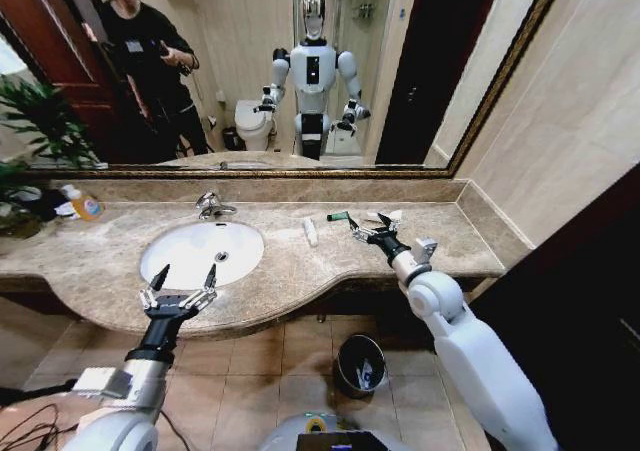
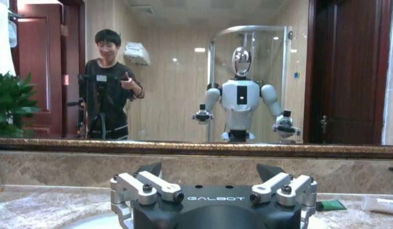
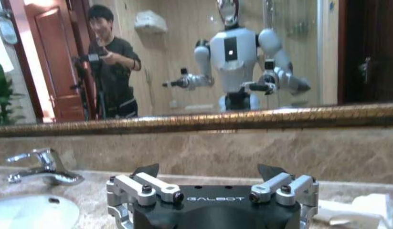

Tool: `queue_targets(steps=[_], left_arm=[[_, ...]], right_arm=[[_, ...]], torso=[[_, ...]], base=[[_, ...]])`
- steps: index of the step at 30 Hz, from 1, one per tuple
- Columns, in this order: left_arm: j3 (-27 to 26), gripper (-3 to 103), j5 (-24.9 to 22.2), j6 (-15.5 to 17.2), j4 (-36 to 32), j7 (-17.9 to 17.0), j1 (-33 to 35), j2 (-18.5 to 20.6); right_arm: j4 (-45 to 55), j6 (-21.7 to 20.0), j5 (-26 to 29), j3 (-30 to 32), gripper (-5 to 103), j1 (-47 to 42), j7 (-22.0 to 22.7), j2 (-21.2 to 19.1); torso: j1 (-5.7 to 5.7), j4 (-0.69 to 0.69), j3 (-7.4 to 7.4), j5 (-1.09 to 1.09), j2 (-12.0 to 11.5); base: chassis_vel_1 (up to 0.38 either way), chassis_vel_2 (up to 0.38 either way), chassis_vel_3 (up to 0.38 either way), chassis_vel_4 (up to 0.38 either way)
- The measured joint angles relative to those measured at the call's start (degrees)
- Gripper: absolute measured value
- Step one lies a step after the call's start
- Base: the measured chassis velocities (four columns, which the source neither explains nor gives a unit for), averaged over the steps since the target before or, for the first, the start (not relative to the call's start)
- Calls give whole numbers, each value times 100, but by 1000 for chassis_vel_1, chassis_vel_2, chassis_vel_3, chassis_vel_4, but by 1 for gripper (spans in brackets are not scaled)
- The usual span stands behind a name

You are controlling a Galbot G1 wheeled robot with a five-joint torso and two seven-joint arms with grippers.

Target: Pick up the trash from the sink and place it in the trash bin.

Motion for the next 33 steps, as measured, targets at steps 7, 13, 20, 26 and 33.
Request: queue_targets(steps=[7, 13, 20, 26, 33], left_arm=[[0, 100, 0, 0, 0, 0, 0, 0], [0, 100, 0, 0, 0, 0, 0, 0], [0, 100, 0, 0, 0, 0, 0, 0], [0, 100, 0, 0, 0, 0, 0, 0], [0, 100, 0, 0, 0, 0, 0, 0]], right_arm=[[-491, 4, -110, -394, 100, 456, -113, 127], [-712, -70, -120, -650, 100, 654, -75, 189], [-815, -115, -172, -1010, 100, 762, 171, 429], [-927, -113, -234, -1312, 100, 929, 234, 420], [-1528, -236, -60, -1607, 100, 1423, 592, 557]], torso=[[0, 1, 0, 0, 0], [0, 1, 0, 0, 0], [-1, 1, 0, 0, 0], [-1, 0, -1, 0, 0], [-1, 0, 0, 0, 0]], base=[[0, 0, 0, 0], [0, 0, 0, 0], [0, 0, 0, 0], [0, 0, 0, 0], [0, 0, 0, 0]])
